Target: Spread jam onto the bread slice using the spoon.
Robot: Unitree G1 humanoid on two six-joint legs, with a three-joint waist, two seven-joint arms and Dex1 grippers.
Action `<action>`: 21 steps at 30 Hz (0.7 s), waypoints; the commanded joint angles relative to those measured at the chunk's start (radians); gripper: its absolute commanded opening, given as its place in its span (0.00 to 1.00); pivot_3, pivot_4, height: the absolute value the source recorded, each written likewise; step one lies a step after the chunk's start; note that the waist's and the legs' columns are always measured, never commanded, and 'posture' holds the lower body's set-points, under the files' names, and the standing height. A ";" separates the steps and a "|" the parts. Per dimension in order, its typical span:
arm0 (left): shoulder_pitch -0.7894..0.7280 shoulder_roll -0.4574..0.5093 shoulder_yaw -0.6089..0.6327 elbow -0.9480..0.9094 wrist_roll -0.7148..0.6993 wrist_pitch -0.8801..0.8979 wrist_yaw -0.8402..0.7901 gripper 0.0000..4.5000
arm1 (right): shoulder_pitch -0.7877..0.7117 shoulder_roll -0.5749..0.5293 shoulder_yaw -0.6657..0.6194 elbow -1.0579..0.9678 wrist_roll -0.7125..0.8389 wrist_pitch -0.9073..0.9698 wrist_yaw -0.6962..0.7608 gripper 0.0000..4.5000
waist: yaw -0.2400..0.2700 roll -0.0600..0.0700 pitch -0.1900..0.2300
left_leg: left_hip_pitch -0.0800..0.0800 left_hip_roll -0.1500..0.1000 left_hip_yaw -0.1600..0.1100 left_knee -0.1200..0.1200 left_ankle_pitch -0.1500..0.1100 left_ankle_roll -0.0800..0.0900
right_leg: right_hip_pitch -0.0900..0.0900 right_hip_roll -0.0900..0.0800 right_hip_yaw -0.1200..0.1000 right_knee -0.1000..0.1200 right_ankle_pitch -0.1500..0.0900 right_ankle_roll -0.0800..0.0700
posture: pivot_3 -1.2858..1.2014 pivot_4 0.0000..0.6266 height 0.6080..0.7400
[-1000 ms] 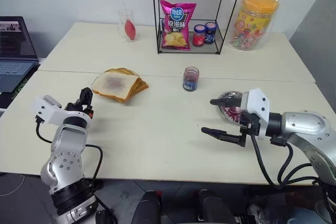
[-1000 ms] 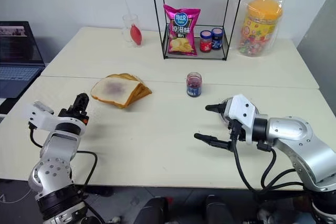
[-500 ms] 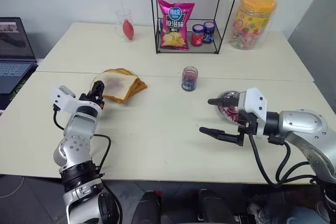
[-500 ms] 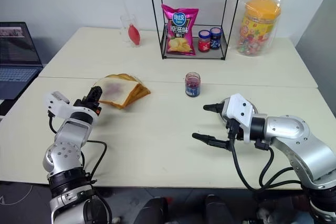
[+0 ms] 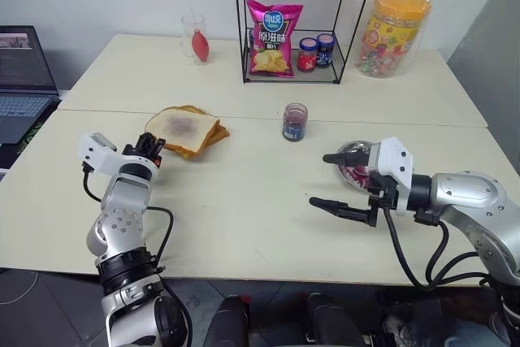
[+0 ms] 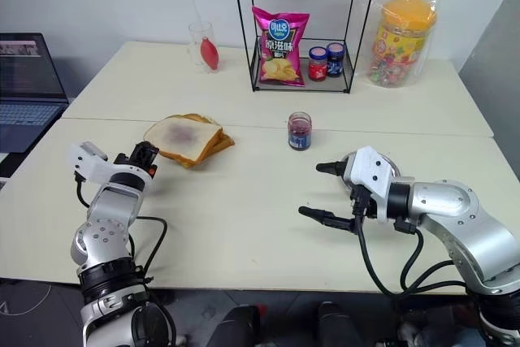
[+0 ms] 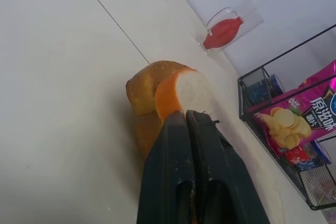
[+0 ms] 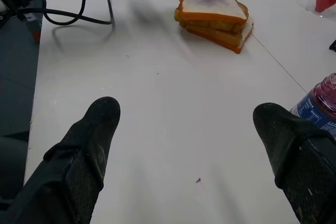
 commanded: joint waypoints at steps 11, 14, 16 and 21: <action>0.042 0.053 -0.045 -0.167 0.012 0.003 -0.075 0.01 | -0.002 0.005 -0.011 -0.016 -0.007 -0.023 0.001 1.00 | -0.005 0.000 0.000 | 0.000 0.000 0.000 0.000 0.000 0.000 | 0.000 0.000 0.000 0.000 0.000 0.000 | 0.52 0.24 1.00; 0.076 0.062 -0.078 -0.215 0.131 -0.053 -0.035 0.05 | 0.000 0.004 -0.011 -0.014 -0.009 -0.026 0.004 1.00 | -0.006 0.000 0.000 | 0.000 0.000 0.000 0.000 0.000 0.000 | 0.000 0.000 0.000 0.000 0.000 0.000 | 0.52 0.24 1.00; 0.107 0.073 -0.111 -0.245 0.217 -0.093 -0.025 0.10 | 0.004 0.001 -0.015 -0.010 -0.008 -0.029 0.008 1.00 | -0.007 0.000 0.000 | 0.000 0.000 0.000 0.000 0.000 0.000 | 0.000 0.000 0.001 0.000 0.000 0.000 | 0.52 0.24 1.00; 0.138 0.021 -0.153 -0.316 0.262 -0.128 -0.010 0.37 | 0.009 -0.007 -0.009 0.000 -0.009 -0.038 0.026 1.00 | -0.002 0.000 0.000 | 0.000 0.000 0.000 -0.001 0.000 0.000 | 0.000 0.000 0.000 -0.001 0.000 0.000 | 0.52 0.24 1.00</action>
